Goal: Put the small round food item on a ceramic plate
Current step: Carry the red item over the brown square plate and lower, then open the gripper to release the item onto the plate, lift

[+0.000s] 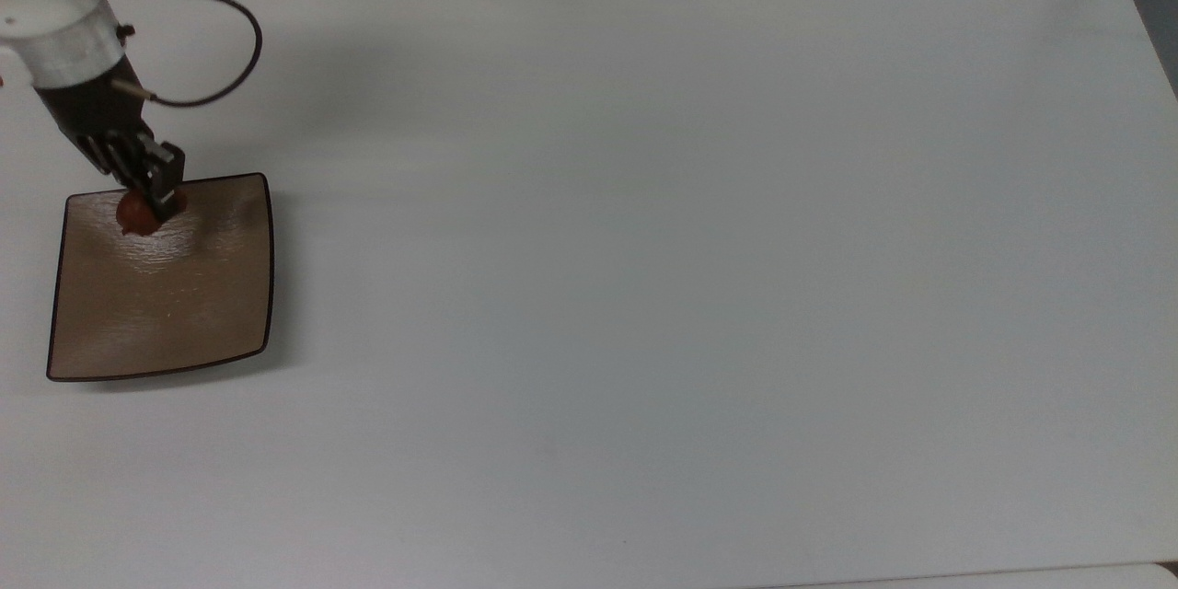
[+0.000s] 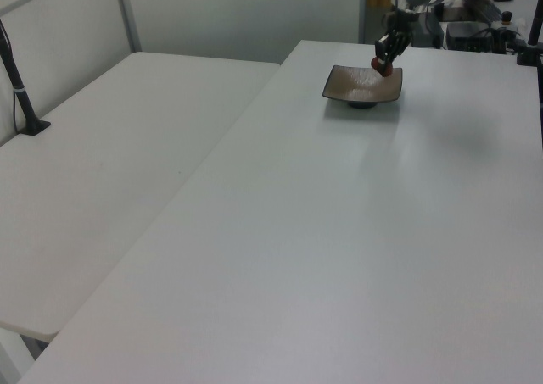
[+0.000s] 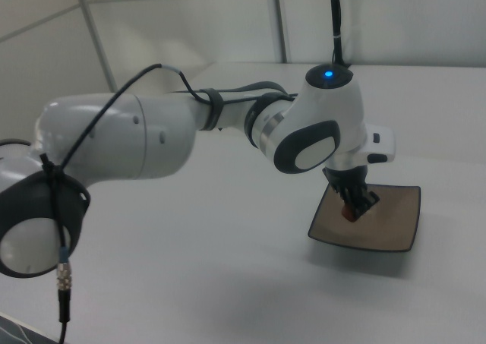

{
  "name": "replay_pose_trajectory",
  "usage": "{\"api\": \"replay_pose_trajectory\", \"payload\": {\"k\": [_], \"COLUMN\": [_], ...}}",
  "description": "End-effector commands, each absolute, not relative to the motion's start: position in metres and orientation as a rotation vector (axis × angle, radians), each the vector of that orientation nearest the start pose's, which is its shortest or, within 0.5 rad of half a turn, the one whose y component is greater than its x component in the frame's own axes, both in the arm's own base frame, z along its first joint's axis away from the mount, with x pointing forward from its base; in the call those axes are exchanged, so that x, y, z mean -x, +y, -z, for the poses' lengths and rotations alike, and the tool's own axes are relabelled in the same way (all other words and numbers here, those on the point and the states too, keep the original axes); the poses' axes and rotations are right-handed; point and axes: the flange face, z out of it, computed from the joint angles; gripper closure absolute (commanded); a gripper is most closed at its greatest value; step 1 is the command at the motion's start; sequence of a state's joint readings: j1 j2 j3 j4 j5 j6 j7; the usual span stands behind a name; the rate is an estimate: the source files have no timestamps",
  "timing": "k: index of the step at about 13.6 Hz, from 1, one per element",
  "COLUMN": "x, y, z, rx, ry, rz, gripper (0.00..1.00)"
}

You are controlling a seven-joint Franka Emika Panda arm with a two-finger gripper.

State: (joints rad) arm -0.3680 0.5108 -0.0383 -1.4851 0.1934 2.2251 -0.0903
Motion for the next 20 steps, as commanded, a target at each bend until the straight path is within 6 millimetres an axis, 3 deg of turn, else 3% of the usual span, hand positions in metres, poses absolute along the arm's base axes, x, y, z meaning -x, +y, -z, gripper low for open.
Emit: {"api": "replay_pose_trajectory", "payload": {"k": [1, 2, 4, 12, 15, 18, 20], "x": [-0.692, -0.695, -0.698, -0.696, -0.683, -0.663, -0.64], "y": [-0.275, -0.273, -0.269, -0.273, -0.273, -0.228, -0.195], "z": [-0.384, -0.377, -0.367, -0.375, -0.387, -0.464, -0.481], "rx": [2.967, 2.976, 3.009, 3.039, 3.052, 3.056, 3.085], "ry": [0.763, 0.789, 0.79, 0.768, 0.759, 0.62, 0.446], "rz": [0.444, 0.464, 0.453, 0.442, 0.295, 0.109, -0.015], "gripper": [0.51, 0.38, 0.0, 0.0, 0.0, 0.0, 0.0]}}
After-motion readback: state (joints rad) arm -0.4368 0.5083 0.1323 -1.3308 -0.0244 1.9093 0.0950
